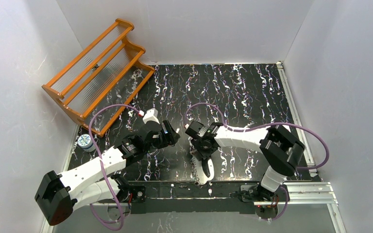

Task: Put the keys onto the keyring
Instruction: Adjust the keyring at the center of the board.

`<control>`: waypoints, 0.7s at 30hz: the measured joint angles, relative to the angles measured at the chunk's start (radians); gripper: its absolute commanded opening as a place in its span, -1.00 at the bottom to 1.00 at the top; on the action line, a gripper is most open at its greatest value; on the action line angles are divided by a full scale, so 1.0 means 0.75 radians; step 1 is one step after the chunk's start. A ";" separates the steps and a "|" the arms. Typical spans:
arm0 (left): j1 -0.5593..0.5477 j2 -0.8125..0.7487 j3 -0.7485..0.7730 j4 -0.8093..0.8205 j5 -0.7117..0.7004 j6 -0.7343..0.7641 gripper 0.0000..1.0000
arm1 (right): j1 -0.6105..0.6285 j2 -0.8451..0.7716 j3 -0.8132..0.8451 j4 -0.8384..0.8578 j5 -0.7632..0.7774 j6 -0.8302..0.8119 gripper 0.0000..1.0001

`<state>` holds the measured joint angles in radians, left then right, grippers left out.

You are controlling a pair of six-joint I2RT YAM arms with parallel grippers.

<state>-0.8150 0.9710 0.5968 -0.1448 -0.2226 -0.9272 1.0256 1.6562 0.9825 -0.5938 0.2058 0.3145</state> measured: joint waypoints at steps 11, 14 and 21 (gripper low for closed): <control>0.000 0.011 -0.001 -0.006 -0.005 -0.005 0.36 | -0.264 0.054 0.058 0.062 -0.163 0.020 -0.49; 0.000 0.051 -0.002 0.003 0.003 -0.013 0.36 | -0.411 0.055 0.056 0.104 -0.213 0.013 -0.33; 0.000 0.202 -0.021 0.047 0.073 -0.024 0.36 | -0.490 0.050 0.057 0.116 -0.275 -0.040 0.24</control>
<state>-0.8150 1.1229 0.5812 -0.1093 -0.1680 -0.9451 0.6579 1.6936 1.0252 -0.5064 -0.0006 0.2844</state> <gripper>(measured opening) 0.681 0.547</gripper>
